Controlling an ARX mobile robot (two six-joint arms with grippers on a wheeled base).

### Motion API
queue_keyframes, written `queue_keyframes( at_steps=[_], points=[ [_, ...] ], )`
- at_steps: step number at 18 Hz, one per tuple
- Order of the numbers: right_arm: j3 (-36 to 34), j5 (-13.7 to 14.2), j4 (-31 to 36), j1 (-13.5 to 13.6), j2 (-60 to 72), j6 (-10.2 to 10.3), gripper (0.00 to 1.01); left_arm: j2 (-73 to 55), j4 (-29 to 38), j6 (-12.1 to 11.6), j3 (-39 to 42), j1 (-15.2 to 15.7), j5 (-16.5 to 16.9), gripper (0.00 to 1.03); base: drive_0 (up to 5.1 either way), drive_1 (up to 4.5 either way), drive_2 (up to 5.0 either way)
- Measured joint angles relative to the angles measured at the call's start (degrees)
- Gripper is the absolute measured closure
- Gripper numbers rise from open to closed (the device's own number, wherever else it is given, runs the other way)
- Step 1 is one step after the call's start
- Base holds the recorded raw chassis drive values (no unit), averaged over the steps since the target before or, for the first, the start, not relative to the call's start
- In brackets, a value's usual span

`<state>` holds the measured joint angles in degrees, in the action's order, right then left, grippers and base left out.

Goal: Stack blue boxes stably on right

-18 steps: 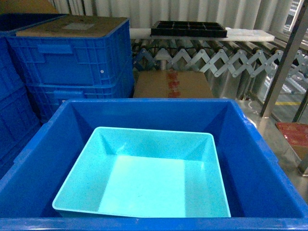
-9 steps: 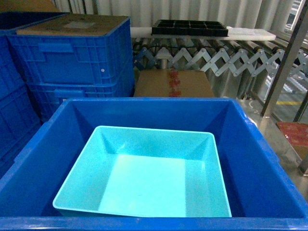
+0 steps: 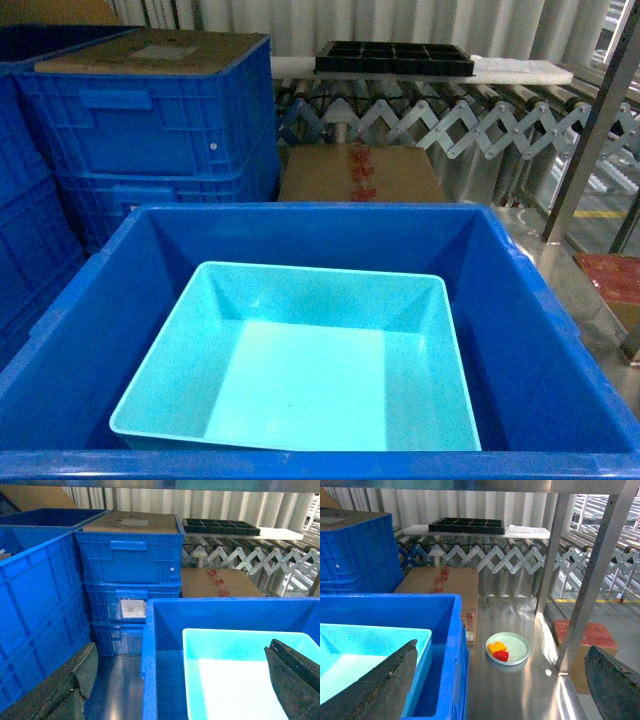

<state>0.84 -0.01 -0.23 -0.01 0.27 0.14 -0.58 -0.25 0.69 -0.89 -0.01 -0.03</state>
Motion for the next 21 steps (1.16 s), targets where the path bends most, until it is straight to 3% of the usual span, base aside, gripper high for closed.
queue_keyframes(
  at_steps=[21],
  points=[
    [0.0, 0.0, 0.0, 0.0, 0.0, 0.0, 0.03, 0.0, 0.0, 0.0, 0.0, 0.0, 0.0, 0.05, 0.0, 0.0, 0.0]
  ],
)
